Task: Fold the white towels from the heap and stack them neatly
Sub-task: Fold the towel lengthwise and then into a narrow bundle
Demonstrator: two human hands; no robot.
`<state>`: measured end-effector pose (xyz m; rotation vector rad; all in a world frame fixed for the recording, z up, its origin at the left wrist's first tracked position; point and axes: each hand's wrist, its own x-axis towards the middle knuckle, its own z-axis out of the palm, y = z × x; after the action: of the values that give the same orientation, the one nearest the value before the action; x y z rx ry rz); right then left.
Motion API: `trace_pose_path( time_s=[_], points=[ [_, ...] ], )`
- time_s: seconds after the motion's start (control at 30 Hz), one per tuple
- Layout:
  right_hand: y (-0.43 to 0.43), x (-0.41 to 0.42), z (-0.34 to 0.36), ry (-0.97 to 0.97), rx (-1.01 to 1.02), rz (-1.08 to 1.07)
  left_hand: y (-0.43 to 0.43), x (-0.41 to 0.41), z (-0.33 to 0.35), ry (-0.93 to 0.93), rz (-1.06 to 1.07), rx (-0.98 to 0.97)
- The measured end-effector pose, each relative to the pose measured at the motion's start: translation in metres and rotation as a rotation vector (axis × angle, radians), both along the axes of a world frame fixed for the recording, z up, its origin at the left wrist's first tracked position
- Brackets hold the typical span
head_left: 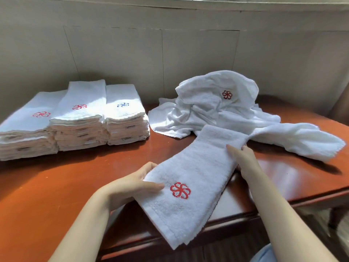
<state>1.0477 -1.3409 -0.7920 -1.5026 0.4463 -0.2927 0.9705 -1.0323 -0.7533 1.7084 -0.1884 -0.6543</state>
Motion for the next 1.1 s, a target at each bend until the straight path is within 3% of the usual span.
trace_pose_path(
  time_s=[0.13,0.4,0.77,0.9,1.03,1.1],
  points=[
    [-0.011,0.009,0.004,-0.008,0.022,-0.021,0.001,0.0,-0.005,0.028,-0.083,-0.041],
    [-0.025,0.016,0.002,-0.082,0.126,-0.16,0.013,0.013,-0.007,0.073,0.063,-0.117],
    [-0.036,0.026,-0.013,0.032,0.025,-0.219,0.005,0.017,-0.02,-0.184,0.193,0.343],
    [-0.032,0.013,-0.008,-0.045,-0.23,-0.177,0.013,0.016,-0.022,-0.184,0.121,0.239],
    [-0.028,0.0,-0.006,-0.059,-0.703,0.243,0.014,0.012,-0.015,-0.252,-0.063,0.192],
    [-0.025,0.0,-0.008,-0.071,-0.681,0.251,0.013,0.01,-0.01,-0.176,-0.234,0.187]
  ],
)
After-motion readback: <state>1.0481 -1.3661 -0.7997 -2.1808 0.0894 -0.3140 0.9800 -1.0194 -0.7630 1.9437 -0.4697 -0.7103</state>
